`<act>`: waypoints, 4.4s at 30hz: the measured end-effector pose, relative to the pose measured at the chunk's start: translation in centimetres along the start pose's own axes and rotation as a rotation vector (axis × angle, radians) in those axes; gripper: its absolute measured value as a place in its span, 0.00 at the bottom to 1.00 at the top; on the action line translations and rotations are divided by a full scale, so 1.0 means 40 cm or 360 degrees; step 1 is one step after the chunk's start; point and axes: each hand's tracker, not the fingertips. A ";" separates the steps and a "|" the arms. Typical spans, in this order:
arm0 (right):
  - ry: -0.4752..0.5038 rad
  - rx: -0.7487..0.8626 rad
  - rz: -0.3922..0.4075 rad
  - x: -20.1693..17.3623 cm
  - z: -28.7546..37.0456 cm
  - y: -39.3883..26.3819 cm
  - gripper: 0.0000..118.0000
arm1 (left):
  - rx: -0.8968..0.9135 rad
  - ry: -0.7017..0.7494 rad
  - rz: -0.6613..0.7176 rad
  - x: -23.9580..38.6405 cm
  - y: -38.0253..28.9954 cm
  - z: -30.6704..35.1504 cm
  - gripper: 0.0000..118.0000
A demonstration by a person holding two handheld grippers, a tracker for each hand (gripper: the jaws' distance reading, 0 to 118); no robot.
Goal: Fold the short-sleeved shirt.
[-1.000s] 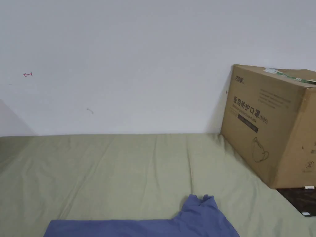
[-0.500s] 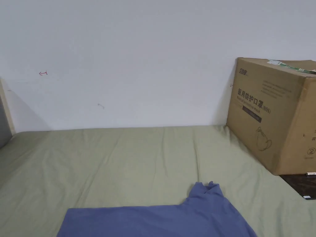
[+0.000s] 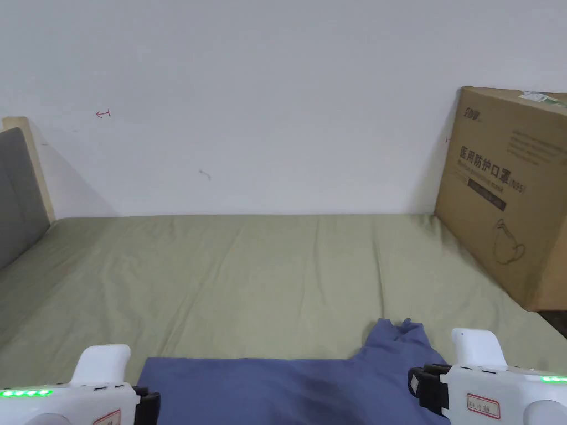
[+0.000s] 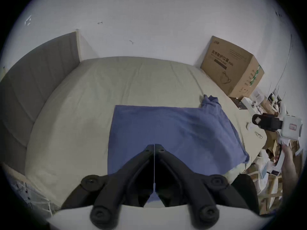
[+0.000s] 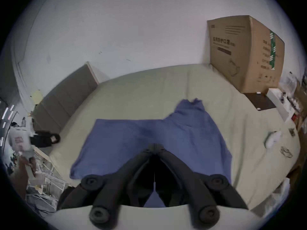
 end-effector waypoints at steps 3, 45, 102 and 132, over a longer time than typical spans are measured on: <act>0.0048 0.0003 0.0017 0.001 -0.030 0.022 0.00 | -0.0024 -0.0064 -0.0015 -0.013 0.034 -0.045 0.00; -0.0386 -0.0345 -0.0287 0.475 -0.419 0.147 0.01 | -0.0370 0.0182 -0.0235 -0.240 0.175 -0.497 0.00; -0.0245 0.0664 0.0097 0.084 0.366 0.736 0.00 | 0.0671 0.0087 -0.0030 -0.124 0.592 0.372 0.00; -0.0441 0.0965 0.0192 0.073 -0.074 1.119 0.00 | 0.1044 0.0410 0.0054 -0.174 1.049 -0.035 0.00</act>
